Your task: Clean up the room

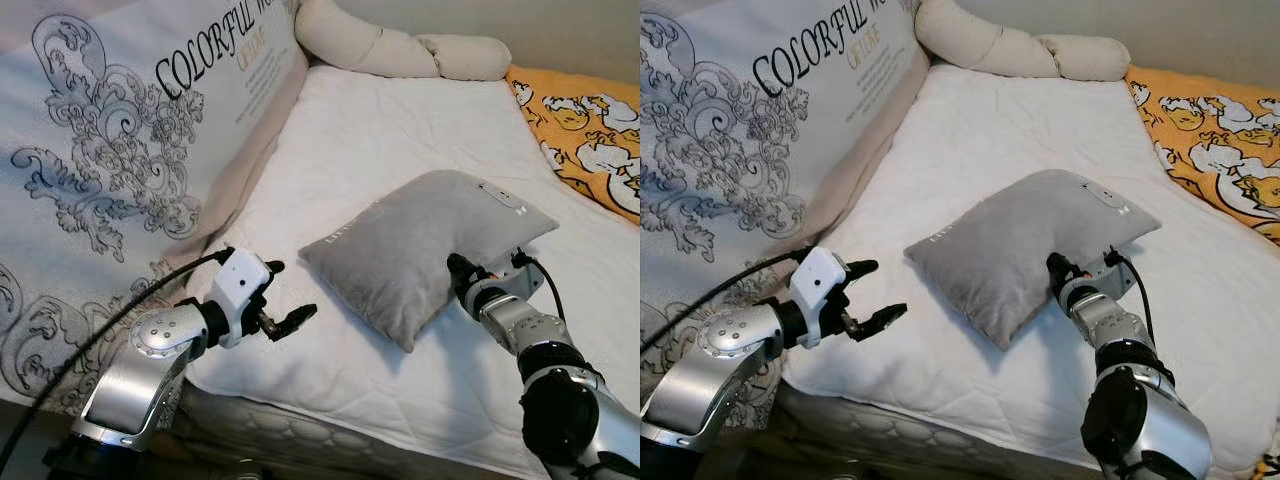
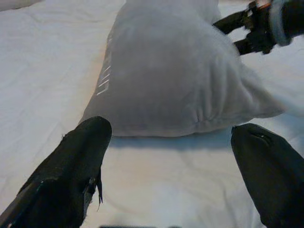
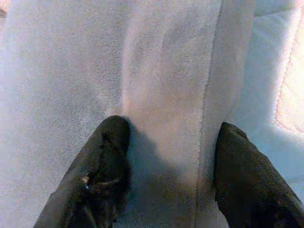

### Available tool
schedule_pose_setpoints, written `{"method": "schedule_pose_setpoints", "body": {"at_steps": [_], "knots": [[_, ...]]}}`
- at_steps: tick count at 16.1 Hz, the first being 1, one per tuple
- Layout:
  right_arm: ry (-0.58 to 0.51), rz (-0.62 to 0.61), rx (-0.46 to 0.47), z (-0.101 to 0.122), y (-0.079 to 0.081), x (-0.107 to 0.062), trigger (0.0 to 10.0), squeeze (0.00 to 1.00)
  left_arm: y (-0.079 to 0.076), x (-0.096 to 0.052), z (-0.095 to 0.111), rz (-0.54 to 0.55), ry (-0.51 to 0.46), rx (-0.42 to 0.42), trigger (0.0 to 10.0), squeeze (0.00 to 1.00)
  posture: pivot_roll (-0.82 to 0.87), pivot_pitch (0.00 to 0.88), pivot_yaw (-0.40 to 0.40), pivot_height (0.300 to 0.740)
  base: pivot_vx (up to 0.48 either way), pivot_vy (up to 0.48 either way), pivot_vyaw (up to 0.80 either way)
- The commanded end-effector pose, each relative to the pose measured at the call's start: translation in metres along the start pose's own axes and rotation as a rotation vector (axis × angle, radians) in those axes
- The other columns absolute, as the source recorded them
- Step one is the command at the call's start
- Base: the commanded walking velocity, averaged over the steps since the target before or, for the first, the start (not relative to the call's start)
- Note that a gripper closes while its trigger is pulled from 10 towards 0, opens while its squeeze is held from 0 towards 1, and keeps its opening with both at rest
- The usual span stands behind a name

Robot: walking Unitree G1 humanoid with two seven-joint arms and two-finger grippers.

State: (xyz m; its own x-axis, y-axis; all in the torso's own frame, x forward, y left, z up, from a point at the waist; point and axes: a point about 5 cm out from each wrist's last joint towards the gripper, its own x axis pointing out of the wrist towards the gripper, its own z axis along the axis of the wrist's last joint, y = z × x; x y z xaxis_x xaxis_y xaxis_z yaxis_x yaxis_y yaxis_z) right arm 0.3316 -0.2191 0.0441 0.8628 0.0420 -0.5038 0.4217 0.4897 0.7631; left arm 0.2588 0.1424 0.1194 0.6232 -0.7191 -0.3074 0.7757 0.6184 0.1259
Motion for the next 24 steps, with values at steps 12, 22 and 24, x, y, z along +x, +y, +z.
{"method": "schedule_pose_setpoints", "body": {"at_steps": [12,22,24], "knots": [[-0.001,-0.032,0.007,-0.008,-0.013,-0.001,0.0,0.00,-0.004,-0.014,-0.021,-0.005,0.094,-0.033,10.0,0.83,0.07,0.000,-0.023,0.740,0.000,0.000,0.00],[-0.019,0.039,-0.029,0.001,0.008,0.001,0.0,0.00,0.006,-0.011,-0.018,0.019,0.071,-0.014,10.0,0.84,0.02,0.000,-0.017,0.740,0.000,0.000,0.00],[-0.020,0.131,-0.091,0.004,0.039,0.005,0.0,0.00,0.009,-0.016,-0.020,0.051,0.079,-0.010,10.0,0.83,0.03,0.000,-0.028,0.740,0.000,0.000,0.00]]}}
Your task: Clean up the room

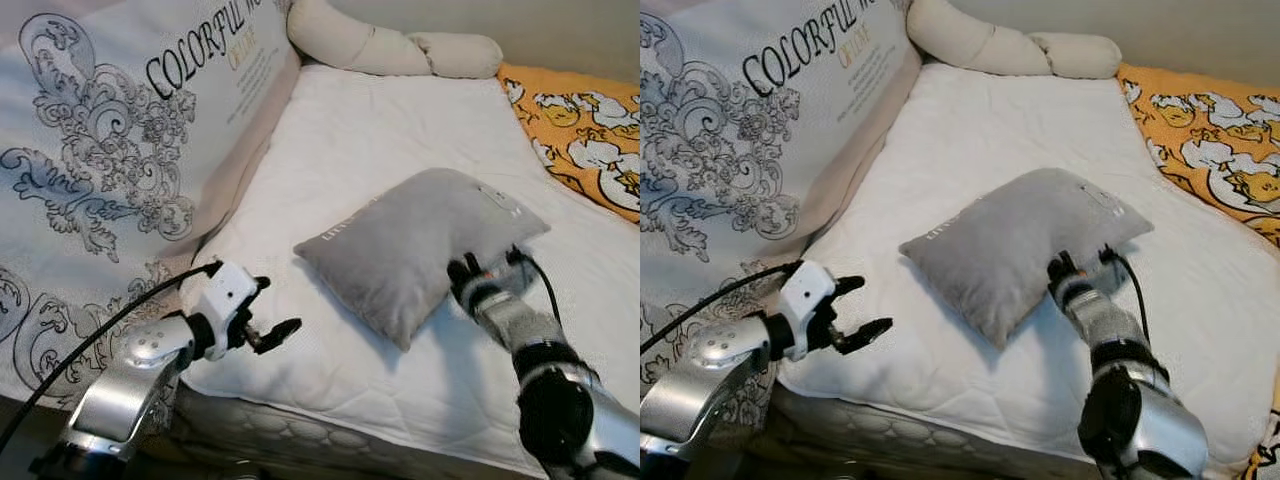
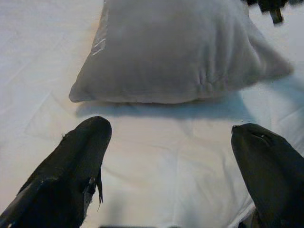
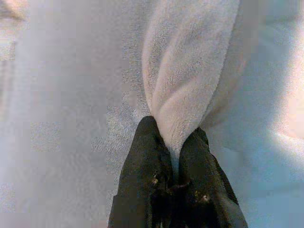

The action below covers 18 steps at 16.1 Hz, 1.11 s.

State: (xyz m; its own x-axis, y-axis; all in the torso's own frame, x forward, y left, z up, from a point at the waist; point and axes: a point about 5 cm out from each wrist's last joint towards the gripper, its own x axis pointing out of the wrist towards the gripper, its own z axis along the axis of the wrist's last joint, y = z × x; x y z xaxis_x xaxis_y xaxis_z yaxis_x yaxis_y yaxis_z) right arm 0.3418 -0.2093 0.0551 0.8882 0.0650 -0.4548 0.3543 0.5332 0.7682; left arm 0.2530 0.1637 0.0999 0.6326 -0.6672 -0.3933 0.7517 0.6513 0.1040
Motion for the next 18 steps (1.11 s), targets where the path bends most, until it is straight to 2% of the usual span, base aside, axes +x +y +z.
{"method": "schedule_pose_setpoints", "body": {"at_steps": [1,4,5,6,7,10,11,13,14,15,16,18], "knots": [[-0.012,0.086,-0.045,0.007,0.026,0.004,0.0,0.00,0.003,-0.004,0.005,0.027,-0.019,0.025,10.0,0.83,0.04,0.000,-0.031,0.740,0.000,0.000,0.00],[0.021,0.207,-0.088,0.004,0.067,0.008,0.0,0.00,0.008,-0.004,0.007,0.063,-0.024,0.038,10.0,0.83,0.06,0.000,-0.047,0.740,0.000,0.000,0.00],[0.028,0.226,-0.093,0.002,0.074,0.009,0.0,0.00,0.009,-0.004,0.007,0.068,-0.024,0.042,10.0,0.84,0.06,0.000,-0.047,0.740,0.000,0.000,0.00],[0.043,0.283,-0.094,-0.001,0.093,0.009,0.0,0.00,0.014,-0.005,0.009,0.094,-0.031,0.047,10.0,0.84,0.06,0.000,-0.046,0.740,0.000,0.000,0.00],[0.053,0.322,-0.096,-0.004,0.105,0.009,0.0,0.00,0.018,-0.007,0.009,0.122,-0.035,0.052,10.0,0.83,0.06,0.000,-0.045,0.740,0.000,0.000,0.00],[0.095,0.443,-0.117,-0.009,0.132,0.005,0.0,0.00,0.043,-0.017,0.009,0.295,-0.044,0.061,10.0,0.84,0.06,0.000,-0.052,0.740,0.000,0.000,0.00],[0.123,0.513,-0.125,-0.011,0.144,0.001,0.0,0.00,0.056,-0.025,0.012,0.371,-0.071,0.045,10.0,0.84,0.07,0.000,-0.056,0.740,0.000,0.000,0.00],[0.155,0.623,-0.140,-0.010,0.162,-0.009,0.0,0.00,0.070,-0.036,0.014,0.465,-0.087,0.036,10.0,0.83,0.06,0.000,-0.056,0.740,0.000,0.000,0.00],[0.160,0.643,-0.145,-0.010,0.165,-0.011,0.0,0.00,0.073,-0.038,0.014,0.484,-0.087,0.036,10.0,0.83,0.06,0.000,-0.056,0.740,0.000,0.000,0.00],[0.189,0.746,-0.148,-0.004,0.168,-0.026,0.0,0.00,0.086,-0.045,0.014,0.600,-0.101,0.039,10.0,0.84,0.06,0.000,-0.062,0.740,0.000,0.000,0.00],[0.198,0.764,-0.149,-0.002,0.164,-0.030,0.0,0.00,0.088,-0.047,0.015,0.627,-0.115,0.030,10.0,0.84,0.07,0.000,-0.068,0.740,0.000,0.000,0.00],[0.216,0.755,-0.124,0.004,0.144,-0.036,0.0,0.00,0.092,-0.050,0.017,0.662,-0.145,0.010,10.0,0.84,0.06,0.000,-0.069,0.740,0.000,0.000,0.00]]}}
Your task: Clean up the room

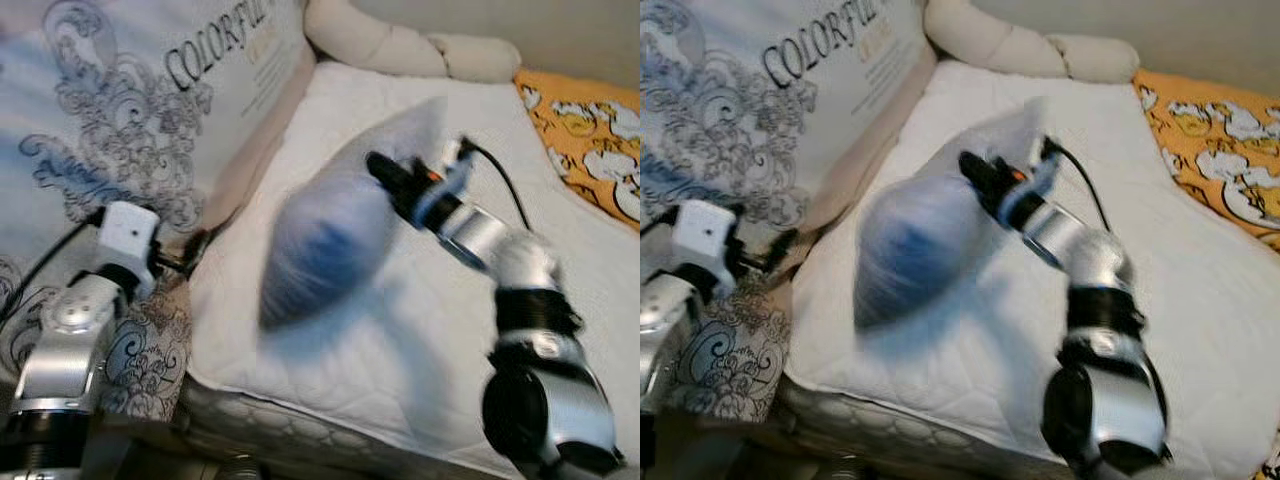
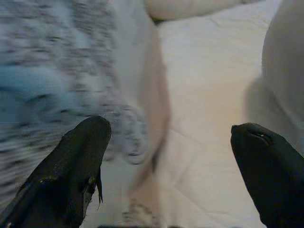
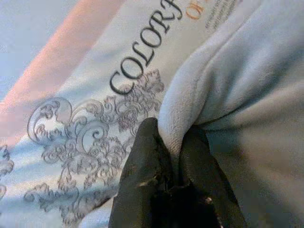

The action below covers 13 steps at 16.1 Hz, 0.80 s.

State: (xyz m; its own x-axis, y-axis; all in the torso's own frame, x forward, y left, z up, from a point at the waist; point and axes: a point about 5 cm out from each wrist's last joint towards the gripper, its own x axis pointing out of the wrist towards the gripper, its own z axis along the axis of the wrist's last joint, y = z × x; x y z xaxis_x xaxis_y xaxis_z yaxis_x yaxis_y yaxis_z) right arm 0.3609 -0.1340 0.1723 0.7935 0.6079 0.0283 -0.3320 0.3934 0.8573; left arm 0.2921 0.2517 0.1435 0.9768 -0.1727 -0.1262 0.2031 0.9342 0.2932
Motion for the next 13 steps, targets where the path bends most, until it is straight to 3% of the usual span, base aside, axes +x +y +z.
{"method": "schedule_pose_setpoints", "body": {"at_steps": [1,3,4,5,6,7,8,9,10,11,12,13], "knots": [[-0.017,0.000,0.014,0.004,-0.015,-0.027,0.0,0.00,0.000,0.002,0.003,0.015,-0.028,-0.034,10.0,0.84,0.06,0.000,-0.065,0.740,0.000,0.000,0.00],[0.092,-0.144,-0.009,-0.024,-0.063,-0.065,0.0,0.00,-0.010,0.004,0.001,-0.015,-0.023,-0.038,10.0,0.83,0.05,0.000,-0.061,0.740,0.000,0.000,0.00],[0.121,-0.214,-0.005,-0.034,-0.078,-0.078,0.0,0.00,-0.014,0.005,0.000,-0.028,-0.021,-0.042,10.0,0.84,0.04,0.000,-0.057,0.740,0.000,0.000,0.00],[0.133,-0.404,-0.030,-0.046,-0.109,-0.097,0.0,0.00,-0.024,0.007,-0.002,-0.063,-0.018,-0.050,10.0,0.83,0.04,0.000,-0.052,0.740,0.000,0.000,0.00],[0.120,-0.507,-0.039,-0.049,-0.122,-0.107,0.0,0.00,-0.031,0.009,-0.003,-0.089,-0.017,-0.053,10.0,0.84,0.04,0.000,-0.051,0.740,0.000,0.000,0.00],[0.105,-0.668,-0.057,-0.054,-0.139,-0.122,0.0,0.00,-0.048,0.013,-0.003,-0.162,-0.019,-0.067,10.0,0.83,0.03,0.000,-0.044,0.740,0.000,0.000,0.00],[0.131,-0.748,-0.122,-0.054,-0.145,-0.127,0.0,0.00,-0.060,0.018,-0.005,-0.207,-0.016,-0.099,10.0,0.84,0.02,0.000,-0.038,0.740,0.000,0.000,0.00],[0.164,-0.768,-0.181,-0.052,-0.145,-0.125,9.3,0.00,-0.066,0.023,-0.008,-0.227,0.003,-0.135,10.0,0.84,0.02,0.000,-0.036,0.740,0.000,0.000,0.00],[0.150,-0.780,-0.220,-0.047,-0.143,-0.120,10.0,0.00,-0.075,0.034,-0.014,-0.243,0.024,-0.161,10.0,0.85,0.01,0.000,-0.039,0.740,0.000,0.000,0.00],[0.130,-0.788,-0.247,-0.042,-0.143,-0.117,10.0,0.00,-0.081,0.042,-0.016,-0.258,0.034,-0.175,10.0,0.91,0.01,0.000,-0.041,0.740,0.000,0.000,0.00],[0.089,-0.787,-0.265,-0.034,-0.140,-0.112,10.0,0.87,-0.090,0.059,-0.015,-0.263,0.033,-0.203,10.0,0.92,-0.01,0.000,-0.042,0.740,0.000,0.000,0.00],[0.066,-0.775,-0.263,-0.031,-0.139,-0.111,10.0,1.00,-0.095,0.069,-0.013,-0.247,0.038,-0.240,10.0,0.92,-0.01,0.000,-0.042,0.740,0.000,0.000,0.00]]}}
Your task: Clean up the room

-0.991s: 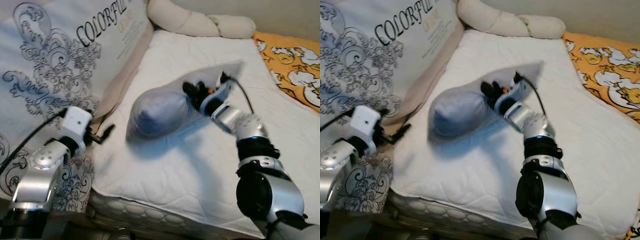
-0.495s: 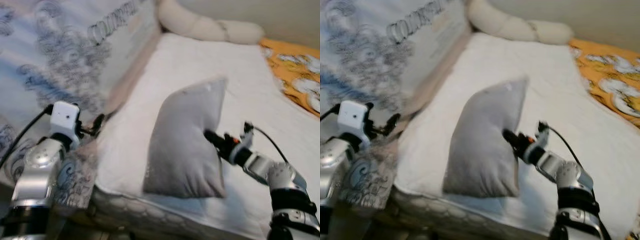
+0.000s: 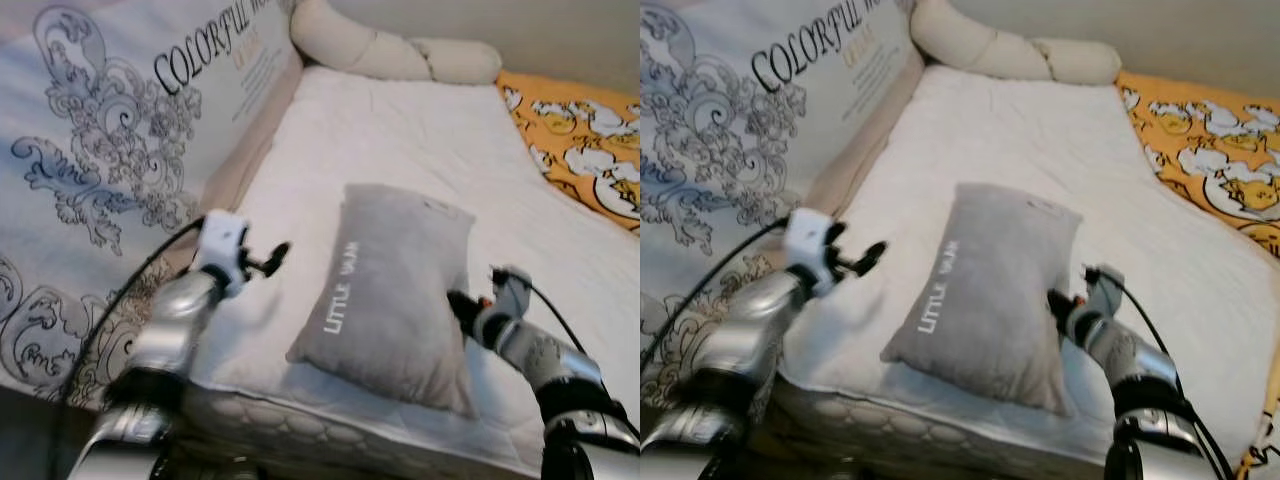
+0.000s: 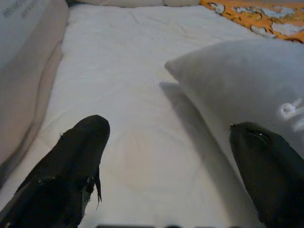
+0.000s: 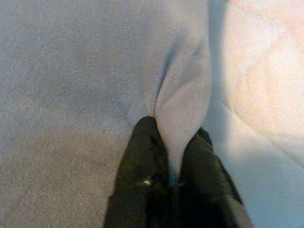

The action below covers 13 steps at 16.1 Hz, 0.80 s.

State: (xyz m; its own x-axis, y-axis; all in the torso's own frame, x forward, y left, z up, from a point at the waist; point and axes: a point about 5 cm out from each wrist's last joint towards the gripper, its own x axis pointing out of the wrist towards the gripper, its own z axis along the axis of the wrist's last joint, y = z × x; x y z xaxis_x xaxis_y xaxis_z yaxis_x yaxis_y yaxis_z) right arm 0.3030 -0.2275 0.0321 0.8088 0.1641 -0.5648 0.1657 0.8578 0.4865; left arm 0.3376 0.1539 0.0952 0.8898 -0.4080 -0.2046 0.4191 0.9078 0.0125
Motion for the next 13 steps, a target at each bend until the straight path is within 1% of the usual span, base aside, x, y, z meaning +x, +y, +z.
{"method": "schedule_pose_setpoints", "body": {"at_steps": [1,2,3,4,5,6,7,9,10,11,12,13], "knots": [[-0.028,-0.019,-0.001,0.006,-0.005,-0.002,10.0,1.00,0.001,0.005,0.000,0.021,-0.001,-0.006,10.0,0.92,-0.01,0.000,-0.042,0.740,0.000,0.000,0.00],[-0.006,0.008,0.016,0.006,-0.004,-0.004,10.0,1.00,0.000,0.011,0.001,0.029,-0.002,-0.022,10.0,0.92,-0.03,0.000,-0.040,0.740,0.000,0.000,0.00],[-0.006,0.057,0.034,0.008,-0.005,-0.010,10.0,1.00,-0.002,0.019,0.002,0.029,0.010,-0.043,10.0,0.92,-0.06,0.000,-0.035,0.740,0.000,0.000,0.00],[-0.016,0.078,0.017,0.012,-0.007,-0.016,10.0,1.00,-0.005,0.025,0.002,0.021,0.018,-0.052,10.0,0.91,-0.07,0.000,-0.028,0.740,0.000,0.000,0.00],[-0.019,0.072,0.000,0.013,-0.010,-0.019,10.0,1.00,-0.006,0.027,0.002,0.020,0.019,-0.056,10.0,0.90,-0.09,0.000,-0.024,0.740,0.000,0.000,0.00],[-0.078,0.062,-0.021,0.021,-0.019,-0.027,10.0,1.00,-0.012,0.031,-0.003,0.011,0.040,-0.132,10.0,0.89,-0.12,0.000,-0.008,0.740,0.000,0.000,0.00],[-0.128,0.062,-0.017,0.028,-0.024,-0.034,10.0,1.00,-0.017,0.033,-0.007,0.003,0.052,-0.196,10.0,0.89,-0.15,0.000,0.000,0.740,0.000,0.000,0.00],[-0.222,0.061,0.004,0.041,-0.029,-0.049,10.0,1.00,-0.034,0.035,-0.015,-0.076,0.044,-0.376,10.0,0.94,-0.19,0.000,0.013,0.740,0.000,0.000,0.00],[-0.232,0.053,0.017,0.042,-0.031,-0.052,10.0,1.00,-0.039,0.036,-0.017,-0.103,0.033,-0.428,10.0,1.00,-0.20,0.000,0.016,0.740,0.000,0.000,0.00],[-0.239,0.070,0.019,0.042,-0.030,-0.052,10.0,1.00,-0.045,0.037,-0.019,-0.132,0.030,-0.465,10.0,1.00,-0.20,0.000,0.017,0.740,0.000,0.000,0.00],[-0.246,0.085,0.009,0.041,-0.029,-0.053,10.0,1.00,-0.048,0.037,-0.020,-0.147,0.028,-0.480,10.0,1.00,-0.21,0.000,0.019,0.740,0.000,0.000,0.00],[-0.252,0.144,0.012,0.037,-0.023,-0.050,10.0,1.00,-0.054,0.037,-0.022,-0.172,0.027,-0.516,10.0,1.00,-0.22,0.000,0.023,0.740,0.000,0.000,0.00]]}}
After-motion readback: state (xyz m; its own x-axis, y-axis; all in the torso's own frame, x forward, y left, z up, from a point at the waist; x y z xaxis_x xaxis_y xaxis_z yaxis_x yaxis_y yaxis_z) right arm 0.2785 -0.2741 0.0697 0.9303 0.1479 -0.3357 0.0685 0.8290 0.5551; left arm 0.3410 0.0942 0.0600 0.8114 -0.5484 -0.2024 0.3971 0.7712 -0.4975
